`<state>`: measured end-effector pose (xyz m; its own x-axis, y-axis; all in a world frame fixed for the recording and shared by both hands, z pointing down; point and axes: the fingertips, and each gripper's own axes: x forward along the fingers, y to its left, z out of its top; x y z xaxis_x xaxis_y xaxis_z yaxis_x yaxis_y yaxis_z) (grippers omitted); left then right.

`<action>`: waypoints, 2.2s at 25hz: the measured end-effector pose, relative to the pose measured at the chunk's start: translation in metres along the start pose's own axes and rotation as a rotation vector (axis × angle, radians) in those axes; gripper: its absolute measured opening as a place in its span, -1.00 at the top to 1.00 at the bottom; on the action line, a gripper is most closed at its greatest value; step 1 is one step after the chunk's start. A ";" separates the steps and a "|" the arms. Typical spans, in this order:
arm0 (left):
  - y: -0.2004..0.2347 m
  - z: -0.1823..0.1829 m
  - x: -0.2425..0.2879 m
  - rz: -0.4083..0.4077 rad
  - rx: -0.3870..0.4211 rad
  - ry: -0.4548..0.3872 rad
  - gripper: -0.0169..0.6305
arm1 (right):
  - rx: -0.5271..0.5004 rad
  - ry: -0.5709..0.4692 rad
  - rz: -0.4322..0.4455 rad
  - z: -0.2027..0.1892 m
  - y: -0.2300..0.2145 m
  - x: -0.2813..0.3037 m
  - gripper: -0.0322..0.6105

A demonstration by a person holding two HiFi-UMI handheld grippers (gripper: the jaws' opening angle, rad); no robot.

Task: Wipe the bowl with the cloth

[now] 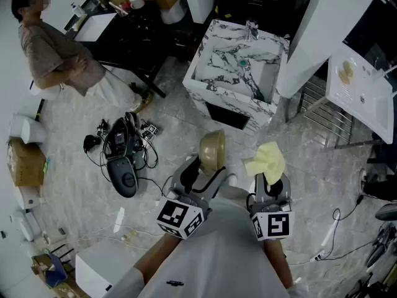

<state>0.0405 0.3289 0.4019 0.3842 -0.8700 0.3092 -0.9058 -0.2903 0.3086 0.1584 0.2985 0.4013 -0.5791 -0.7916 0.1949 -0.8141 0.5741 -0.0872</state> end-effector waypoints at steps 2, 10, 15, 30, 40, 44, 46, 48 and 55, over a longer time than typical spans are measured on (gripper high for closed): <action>0.000 -0.001 0.000 0.001 0.002 0.000 0.08 | 0.001 -0.002 0.000 -0.001 -0.001 -0.001 0.82; -0.005 0.004 0.001 0.007 0.011 -0.006 0.08 | 0.015 -0.025 -0.013 0.007 -0.010 -0.001 0.81; -0.005 0.000 0.007 0.012 -0.001 0.001 0.08 | 0.028 -0.012 -0.013 0.002 -0.019 0.003 0.81; 0.047 0.031 0.088 -0.011 -0.021 0.038 0.08 | 0.051 0.019 -0.052 0.013 -0.064 0.085 0.80; 0.107 0.096 0.170 -0.075 -0.025 0.025 0.08 | 0.001 0.025 -0.052 0.057 -0.086 0.197 0.80; 0.125 0.115 0.201 -0.129 -0.013 0.033 0.08 | 0.002 0.031 -0.083 0.065 -0.092 0.234 0.80; 0.136 0.124 0.214 -0.155 -0.006 0.040 0.08 | 0.009 0.030 -0.106 0.068 -0.096 0.250 0.80; 0.147 0.133 0.226 -0.181 0.005 0.043 0.08 | 0.013 0.024 -0.133 0.072 -0.100 0.264 0.80; 0.175 0.144 0.256 -0.258 0.022 0.072 0.08 | 0.022 0.008 -0.195 0.072 -0.104 0.301 0.80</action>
<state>-0.0452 -0.0017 0.4050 0.6138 -0.7358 0.2861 -0.7796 -0.5080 0.3663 0.0662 -0.0143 0.3989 -0.4103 -0.8855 0.2182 -0.9115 0.4056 -0.0681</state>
